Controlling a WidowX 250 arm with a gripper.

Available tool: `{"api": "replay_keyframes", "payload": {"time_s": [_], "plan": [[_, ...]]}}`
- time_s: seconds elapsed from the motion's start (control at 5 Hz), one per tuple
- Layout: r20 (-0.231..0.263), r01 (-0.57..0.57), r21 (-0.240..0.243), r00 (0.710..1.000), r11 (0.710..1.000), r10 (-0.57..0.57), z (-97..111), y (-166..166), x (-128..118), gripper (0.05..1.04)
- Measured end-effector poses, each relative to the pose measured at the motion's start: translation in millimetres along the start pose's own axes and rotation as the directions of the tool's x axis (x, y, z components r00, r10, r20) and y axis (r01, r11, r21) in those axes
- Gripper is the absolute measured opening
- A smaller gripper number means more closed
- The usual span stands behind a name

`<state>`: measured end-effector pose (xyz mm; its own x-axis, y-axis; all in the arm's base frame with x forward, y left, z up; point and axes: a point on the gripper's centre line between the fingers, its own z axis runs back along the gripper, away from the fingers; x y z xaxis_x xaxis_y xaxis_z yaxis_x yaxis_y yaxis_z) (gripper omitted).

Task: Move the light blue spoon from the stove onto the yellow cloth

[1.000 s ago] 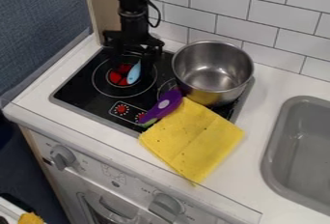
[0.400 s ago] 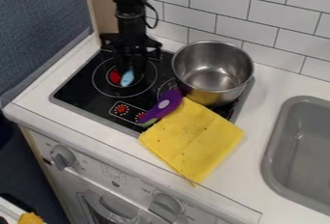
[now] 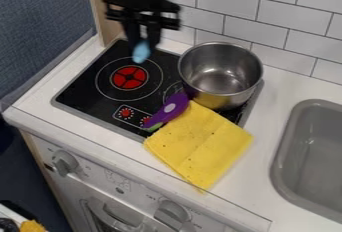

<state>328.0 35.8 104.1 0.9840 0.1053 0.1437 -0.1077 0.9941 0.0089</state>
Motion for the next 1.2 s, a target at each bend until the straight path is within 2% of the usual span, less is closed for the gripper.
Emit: {"api": "replay_keyframes", "payload": {"time_s": [0.2,0.4,0.6,0.8,1.0,1.2], "plan": [[-0.002,0.124,-0.014,0.992,0.992,-0.124,1,-38,-21,0.327],[-0.035,0.279,-0.022,0.96,0.96,-0.279,-8,-91,-49,0.327],[-0.049,0.322,-0.014,0.945,0.947,-0.322,-14,-121,-70,0.326],[-0.085,0.326,0.0,0.942,0.945,-0.325,-25,-126,-90,0.327],[-0.104,0.29,0.013,0.952,0.957,-0.287,-34,-121,-98,0.327],[-0.135,0.216,0.037,0.968,0.976,-0.21,-44,-100,-105,0.326]]}}
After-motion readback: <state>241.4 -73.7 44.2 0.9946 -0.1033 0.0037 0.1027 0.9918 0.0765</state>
